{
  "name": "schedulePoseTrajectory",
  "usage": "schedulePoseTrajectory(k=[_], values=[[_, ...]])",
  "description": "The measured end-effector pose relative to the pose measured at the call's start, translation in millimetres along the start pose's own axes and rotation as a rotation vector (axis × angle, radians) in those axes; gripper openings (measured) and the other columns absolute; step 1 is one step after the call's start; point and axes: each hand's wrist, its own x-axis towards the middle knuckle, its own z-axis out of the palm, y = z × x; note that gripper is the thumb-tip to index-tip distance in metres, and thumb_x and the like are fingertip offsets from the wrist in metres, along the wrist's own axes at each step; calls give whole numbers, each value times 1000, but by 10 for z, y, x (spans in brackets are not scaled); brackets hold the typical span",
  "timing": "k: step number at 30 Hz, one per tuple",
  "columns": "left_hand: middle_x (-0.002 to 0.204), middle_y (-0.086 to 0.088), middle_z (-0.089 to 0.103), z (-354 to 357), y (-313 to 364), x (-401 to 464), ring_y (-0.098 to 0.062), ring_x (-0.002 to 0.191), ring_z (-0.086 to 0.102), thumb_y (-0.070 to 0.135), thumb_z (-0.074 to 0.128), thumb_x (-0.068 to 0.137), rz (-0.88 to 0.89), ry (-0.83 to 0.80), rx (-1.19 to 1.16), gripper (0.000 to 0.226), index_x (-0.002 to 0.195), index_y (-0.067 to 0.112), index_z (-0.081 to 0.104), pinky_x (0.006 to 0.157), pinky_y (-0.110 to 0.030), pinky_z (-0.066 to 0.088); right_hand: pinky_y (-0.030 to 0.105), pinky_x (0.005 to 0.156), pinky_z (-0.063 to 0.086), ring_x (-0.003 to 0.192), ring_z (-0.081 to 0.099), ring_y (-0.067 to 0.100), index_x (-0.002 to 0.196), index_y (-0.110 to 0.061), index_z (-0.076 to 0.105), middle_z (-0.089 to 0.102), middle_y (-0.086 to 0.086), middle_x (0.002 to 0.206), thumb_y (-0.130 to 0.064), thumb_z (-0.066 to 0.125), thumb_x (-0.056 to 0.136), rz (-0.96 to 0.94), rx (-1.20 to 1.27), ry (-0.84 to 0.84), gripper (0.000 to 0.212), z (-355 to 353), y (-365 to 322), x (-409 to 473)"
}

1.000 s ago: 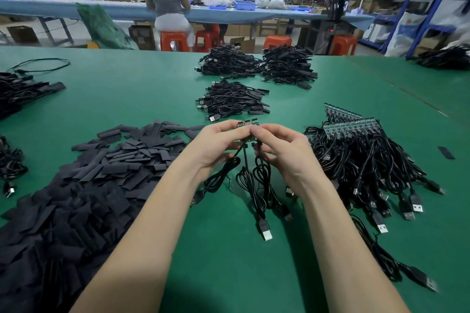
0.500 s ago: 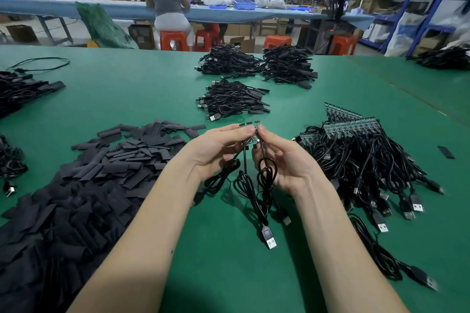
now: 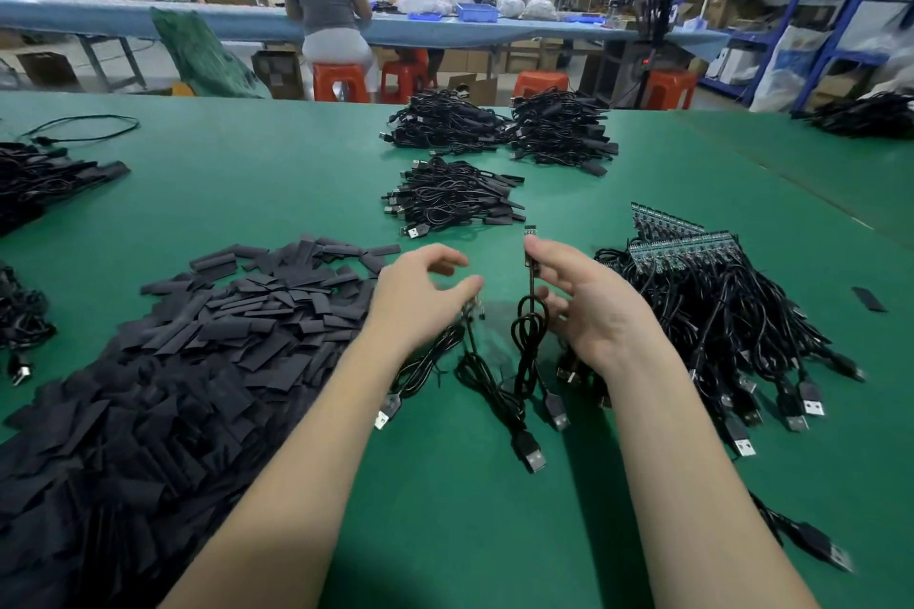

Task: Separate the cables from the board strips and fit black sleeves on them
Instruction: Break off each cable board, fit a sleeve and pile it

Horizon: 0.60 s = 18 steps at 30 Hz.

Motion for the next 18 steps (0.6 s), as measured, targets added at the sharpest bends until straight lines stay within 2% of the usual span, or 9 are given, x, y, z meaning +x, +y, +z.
schedulePoseTrajectory(k=[2,3,6,9,12,14,16,18], values=[[104,14,68,52,81,-25,-5,91,61,37,70,90,98,82,-17,19,106,27,70,81,-24,45,15,47,40,67,54,9,77,-28,80,72,-15,75,-38,87,74,-53,-37,42,12,12,-7,9],[105,13,70,79,136,-31,-6,92,64,36,68,93,103,60,-154,16,105,26,69,82,-24,49,14,46,39,69,53,10,79,-29,80,71,-17,70,-38,87,74,-73,-52,51,12,16,-4,12],[98,7,76,178,312,-81,-12,90,73,27,62,99,-27,-186,-682,13,107,18,68,78,-26,57,16,49,38,72,49,11,83,-29,81,68,-18,66,-37,83,78,-110,-89,62,9,32,18,29],[86,5,77,263,328,-128,-12,75,74,17,58,101,-116,-302,-981,10,108,12,64,68,-20,57,21,55,36,72,48,12,94,-24,81,69,-10,78,-40,80,82,-108,-86,68,20,39,14,28],[92,1,73,315,279,-141,-11,71,71,11,61,99,-213,-272,-1062,9,107,14,63,73,-21,54,23,59,41,69,55,10,102,-27,77,70,-8,89,-53,73,85,-131,-145,99,32,33,-55,5],[92,0,72,327,258,-136,-10,69,69,9,61,98,-252,-244,-1080,9,105,14,63,73,-22,53,24,63,46,68,62,4,97,-31,73,75,-7,90,-54,71,88,-272,-308,186,24,50,-101,-12],[88,1,72,351,245,-127,-9,66,68,8,61,98,-252,-223,-1082,8,102,15,63,64,-18,53,25,67,52,71,65,0,91,-33,69,74,-7,86,-45,70,90,-505,-444,279,12,116,-147,-44],[79,1,69,349,259,-130,-10,62,65,6,58,99,-248,-208,-1082,9,101,14,61,59,-18,51,15,60,49,67,64,-3,88,-32,69,71,-11,77,-35,69,90,-751,-593,251,3,283,-196,-103]])
